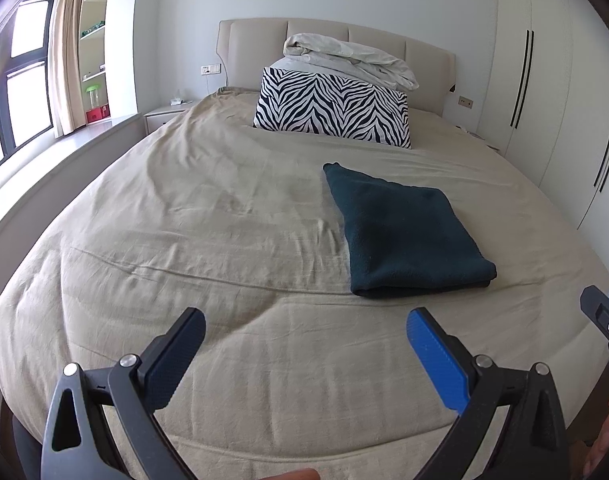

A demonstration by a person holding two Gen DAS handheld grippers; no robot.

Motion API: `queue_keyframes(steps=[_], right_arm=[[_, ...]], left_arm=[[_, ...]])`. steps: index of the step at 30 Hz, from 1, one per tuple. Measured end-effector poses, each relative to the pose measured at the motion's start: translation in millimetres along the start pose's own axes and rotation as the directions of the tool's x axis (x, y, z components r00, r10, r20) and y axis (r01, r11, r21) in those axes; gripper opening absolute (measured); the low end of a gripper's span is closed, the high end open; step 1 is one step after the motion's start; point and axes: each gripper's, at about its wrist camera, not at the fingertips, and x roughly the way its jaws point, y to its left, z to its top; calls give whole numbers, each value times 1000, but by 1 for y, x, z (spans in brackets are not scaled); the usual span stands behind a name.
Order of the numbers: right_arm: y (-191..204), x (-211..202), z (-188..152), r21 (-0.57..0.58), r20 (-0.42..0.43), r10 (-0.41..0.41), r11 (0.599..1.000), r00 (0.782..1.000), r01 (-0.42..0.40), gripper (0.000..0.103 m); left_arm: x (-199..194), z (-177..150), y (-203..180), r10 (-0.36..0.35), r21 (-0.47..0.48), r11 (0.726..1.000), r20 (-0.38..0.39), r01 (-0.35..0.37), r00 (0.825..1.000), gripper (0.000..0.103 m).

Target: Fold small clothes

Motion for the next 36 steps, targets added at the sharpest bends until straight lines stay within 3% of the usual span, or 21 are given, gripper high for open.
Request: queue_keyframes(steps=[36], right_arm=[[5,11,-9,-15,-23,19,1000,1000,-20,101]], left_arm=[[2,-3,3,2,0,1000,-4,-2,1000,103]])
